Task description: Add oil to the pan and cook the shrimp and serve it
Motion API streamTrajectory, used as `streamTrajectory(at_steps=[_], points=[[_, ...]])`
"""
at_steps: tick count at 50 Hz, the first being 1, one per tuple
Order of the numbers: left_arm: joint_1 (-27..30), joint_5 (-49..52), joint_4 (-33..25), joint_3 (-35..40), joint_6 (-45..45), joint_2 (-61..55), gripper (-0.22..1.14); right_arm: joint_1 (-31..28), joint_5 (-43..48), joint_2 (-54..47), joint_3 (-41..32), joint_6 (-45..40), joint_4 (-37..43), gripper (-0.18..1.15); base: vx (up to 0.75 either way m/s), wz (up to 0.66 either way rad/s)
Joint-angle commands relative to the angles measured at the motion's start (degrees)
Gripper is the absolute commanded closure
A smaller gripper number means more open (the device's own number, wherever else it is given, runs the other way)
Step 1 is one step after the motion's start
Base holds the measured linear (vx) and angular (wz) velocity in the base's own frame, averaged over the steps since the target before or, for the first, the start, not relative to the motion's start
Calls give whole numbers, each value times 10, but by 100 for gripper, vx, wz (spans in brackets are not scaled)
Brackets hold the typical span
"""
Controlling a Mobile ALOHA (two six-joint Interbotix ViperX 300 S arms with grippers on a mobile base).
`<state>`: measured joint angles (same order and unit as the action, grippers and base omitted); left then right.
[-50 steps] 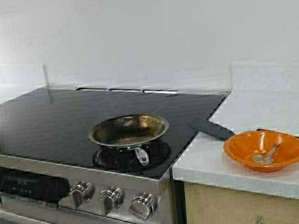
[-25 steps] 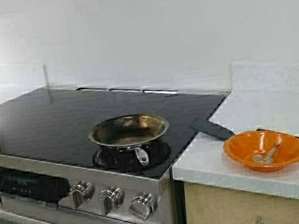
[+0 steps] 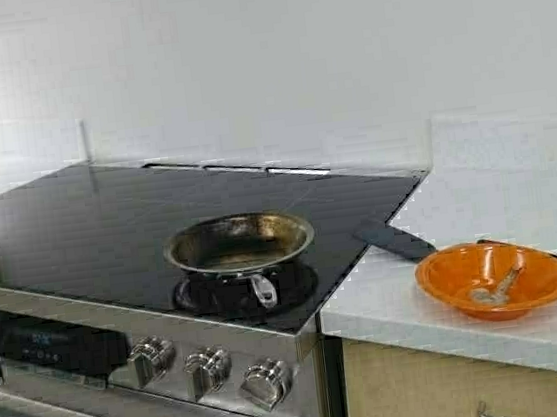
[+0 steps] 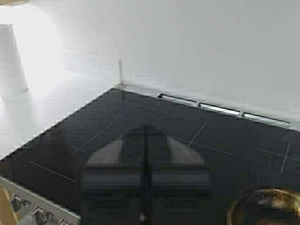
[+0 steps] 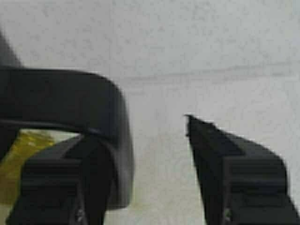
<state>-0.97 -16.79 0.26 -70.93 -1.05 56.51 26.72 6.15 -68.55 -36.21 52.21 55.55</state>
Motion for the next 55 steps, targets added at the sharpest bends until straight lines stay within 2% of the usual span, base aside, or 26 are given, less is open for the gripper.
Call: streamTrajectory(at_steps=[1,28,48,55], points=[[2,-4,0,15,1,-2,89,-1,-20,41,-8,-3,1,14,0,0],[2,-4,0,11,0,-2,89,4,-25,63,48,-6,2,14,0,0],[2,-4,0,8,3,-2,89,4,-25,103,127,-8,6,14,0,0],[2,-4,-1,5,3,-2,89,4,-18,103,123,-15,8,14,0,0]])
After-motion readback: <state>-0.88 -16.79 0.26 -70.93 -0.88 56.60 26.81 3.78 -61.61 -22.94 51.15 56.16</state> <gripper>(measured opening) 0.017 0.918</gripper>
